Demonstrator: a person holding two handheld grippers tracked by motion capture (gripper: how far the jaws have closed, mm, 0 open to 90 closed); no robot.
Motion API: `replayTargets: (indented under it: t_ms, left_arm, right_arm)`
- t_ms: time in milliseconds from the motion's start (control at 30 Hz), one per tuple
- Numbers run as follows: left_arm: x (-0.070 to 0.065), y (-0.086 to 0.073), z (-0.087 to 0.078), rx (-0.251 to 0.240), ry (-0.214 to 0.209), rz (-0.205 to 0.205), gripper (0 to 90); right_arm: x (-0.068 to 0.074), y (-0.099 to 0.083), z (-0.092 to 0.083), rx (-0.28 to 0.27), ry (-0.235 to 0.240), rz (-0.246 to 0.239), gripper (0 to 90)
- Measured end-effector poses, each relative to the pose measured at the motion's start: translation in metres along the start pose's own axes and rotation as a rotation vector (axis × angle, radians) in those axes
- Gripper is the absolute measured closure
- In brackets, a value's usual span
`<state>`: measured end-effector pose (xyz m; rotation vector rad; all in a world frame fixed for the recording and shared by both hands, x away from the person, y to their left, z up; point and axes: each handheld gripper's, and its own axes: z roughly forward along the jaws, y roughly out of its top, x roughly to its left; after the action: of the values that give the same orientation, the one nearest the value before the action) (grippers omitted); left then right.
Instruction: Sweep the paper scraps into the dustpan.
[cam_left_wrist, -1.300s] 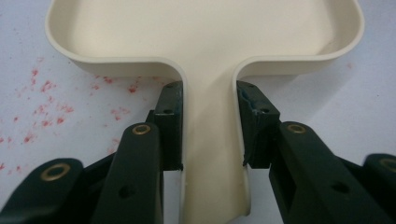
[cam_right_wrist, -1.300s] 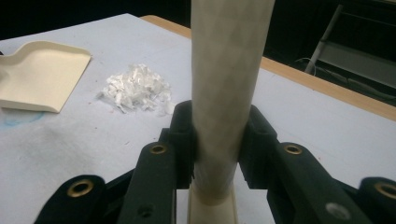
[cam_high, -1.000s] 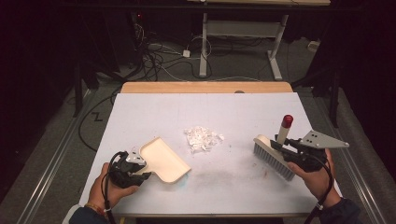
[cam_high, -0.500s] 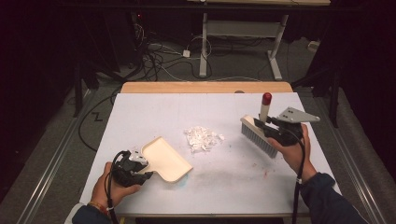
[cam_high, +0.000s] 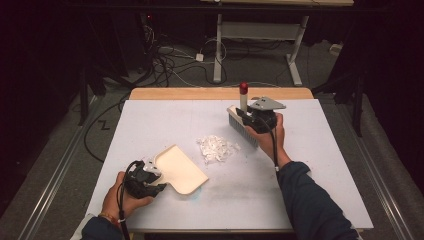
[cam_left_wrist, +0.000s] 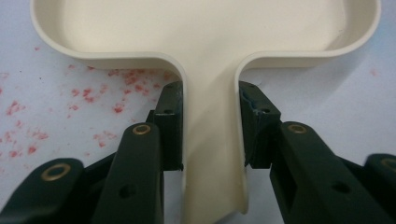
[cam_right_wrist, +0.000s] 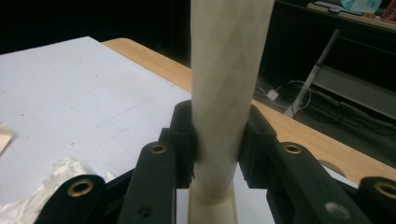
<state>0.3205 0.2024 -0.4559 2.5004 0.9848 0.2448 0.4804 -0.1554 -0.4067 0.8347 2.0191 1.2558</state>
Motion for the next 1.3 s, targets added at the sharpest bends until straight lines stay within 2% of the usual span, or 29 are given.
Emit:
replayTargets:
  t_ms: [200,267,333,467,733,1000,1300]
  left_arm:
    - [0.000,0.001,0.001,-0.004,-0.003,-0.002,63.6]
    - [0.000,0.001,0.001,-0.002,-0.002,-0.001,63.6]
    - [0.000,0.001,0.001,-0.002,-0.001,-0.002,63.6]
    - [-0.001,0.004,0.000,0.005,0.003,-0.004,63.6]
    - [0.000,0.013,0.001,0.008,0.009,-0.001,63.5]
    - [0.002,0.016,0.004,0.010,0.002,-0.003,63.5]
    - [0.004,0.027,0.008,0.016,-0.007,0.010,63.5]
  right_arm:
    - [0.018,-0.002,0.008,-0.010,0.012,0.000,71.3]
    - [0.024,-0.003,0.008,-0.004,0.042,0.005,71.2]
    - [0.032,-0.002,0.008,0.013,0.047,-0.025,71.0]
    - [0.046,0.000,0.008,0.025,0.073,-0.053,70.7]
    - [0.065,0.002,0.002,0.007,0.141,-0.037,70.7]
    - [0.091,0.006,0.003,-0.005,0.216,-0.056,70.8]
    - [0.115,0.011,0.003,-0.037,0.284,-0.037,71.2]
